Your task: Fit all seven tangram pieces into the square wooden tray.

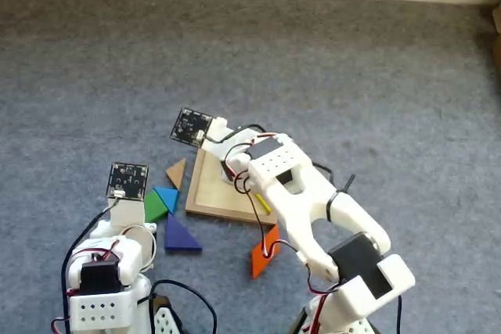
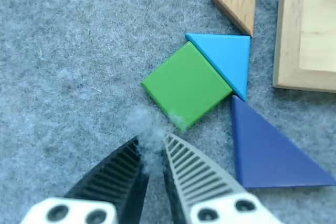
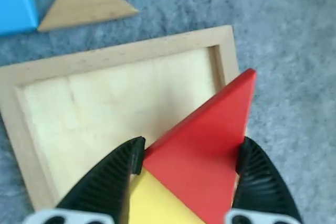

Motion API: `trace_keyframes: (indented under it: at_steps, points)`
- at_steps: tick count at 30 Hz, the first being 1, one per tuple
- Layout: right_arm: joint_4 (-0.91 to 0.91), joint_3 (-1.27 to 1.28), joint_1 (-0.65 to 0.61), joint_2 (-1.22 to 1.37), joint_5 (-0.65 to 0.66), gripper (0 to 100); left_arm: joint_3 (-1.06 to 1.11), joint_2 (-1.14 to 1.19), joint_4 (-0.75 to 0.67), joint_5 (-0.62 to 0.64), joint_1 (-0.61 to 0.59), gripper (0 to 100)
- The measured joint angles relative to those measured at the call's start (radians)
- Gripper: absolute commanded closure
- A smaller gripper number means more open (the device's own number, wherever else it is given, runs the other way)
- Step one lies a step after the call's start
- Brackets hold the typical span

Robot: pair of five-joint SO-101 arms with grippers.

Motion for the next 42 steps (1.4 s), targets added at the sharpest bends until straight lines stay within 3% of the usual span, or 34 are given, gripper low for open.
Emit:
trace_keyframes:
  at_steps: [4,12,18,23,31,42]
  points:
    - [0.000,0.000,0.000,0.000,0.000,67.5,0.000,0.000,0.000,0.000,0.000,100]
    - [0.000,0.000,-0.038,0.000,0.000,67.2,0.000,0.000,0.000,0.000,0.000,100]
    - [0.000,0.009,-0.043,-0.055,-0.005,86.1,0.000,0.000,0.000,0.000,0.000,100]
    - [0.009,0.014,-0.035,-0.198,-0.164,99.7,0.000,0.000,0.000,0.000,0.000,100]
    - [-0.084,0.014,0.064,-0.160,-0.353,99.3,0.000,0.000,0.000,0.000,0.000,100]
    - [-0.175,0.011,0.101,0.077,-0.381,99.3,0.000,0.000,0.000,0.000,0.000,100]
